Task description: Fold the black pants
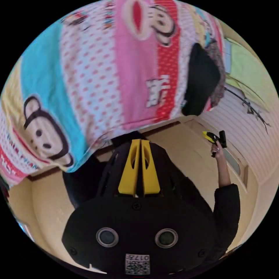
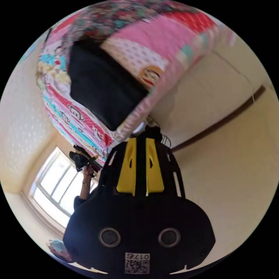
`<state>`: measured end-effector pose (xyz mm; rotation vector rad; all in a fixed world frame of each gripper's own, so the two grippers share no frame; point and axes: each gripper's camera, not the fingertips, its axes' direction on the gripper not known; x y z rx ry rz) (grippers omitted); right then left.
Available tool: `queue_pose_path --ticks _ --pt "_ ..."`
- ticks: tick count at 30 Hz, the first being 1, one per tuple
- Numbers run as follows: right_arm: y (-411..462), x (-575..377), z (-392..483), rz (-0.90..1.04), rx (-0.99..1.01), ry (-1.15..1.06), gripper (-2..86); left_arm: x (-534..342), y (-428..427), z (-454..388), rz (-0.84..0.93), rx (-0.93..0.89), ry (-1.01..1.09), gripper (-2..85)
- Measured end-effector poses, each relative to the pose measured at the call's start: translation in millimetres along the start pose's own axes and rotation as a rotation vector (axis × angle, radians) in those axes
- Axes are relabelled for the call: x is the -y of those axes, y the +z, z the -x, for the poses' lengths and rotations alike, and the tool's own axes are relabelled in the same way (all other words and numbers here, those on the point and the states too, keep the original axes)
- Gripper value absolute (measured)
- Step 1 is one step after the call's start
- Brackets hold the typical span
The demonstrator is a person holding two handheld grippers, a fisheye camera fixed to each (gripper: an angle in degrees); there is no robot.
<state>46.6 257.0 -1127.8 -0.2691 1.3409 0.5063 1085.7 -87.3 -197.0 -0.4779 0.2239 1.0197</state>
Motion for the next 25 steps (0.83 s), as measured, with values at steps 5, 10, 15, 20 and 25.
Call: queue_pose_path --ticks 5,10,15,20,25 --pt "163 -49 -73 0.291 -0.137 0.123 1.4 -136 9 209 0.07 0.002 -0.533 -0.5" --pt "367 -145 -75 0.899 -0.388 0.106 0.7 -318 40 308 -0.03 -0.351 -1.016 -0.5" --pt "408 -135 -2 1.022 -0.786 -0.118 0.6 -382 113 303 -0.388 -0.787 -1.178 -0.6" --pt "341 -56 111 0.802 -1.254 -0.273 0.6 -332 159 303 -0.436 -0.967 -1.12 -0.5" --pt "225 -47 315 0.188 -1.564 -0.404 0.5 -286 119 326 -0.605 -0.839 -0.85 -0.5"
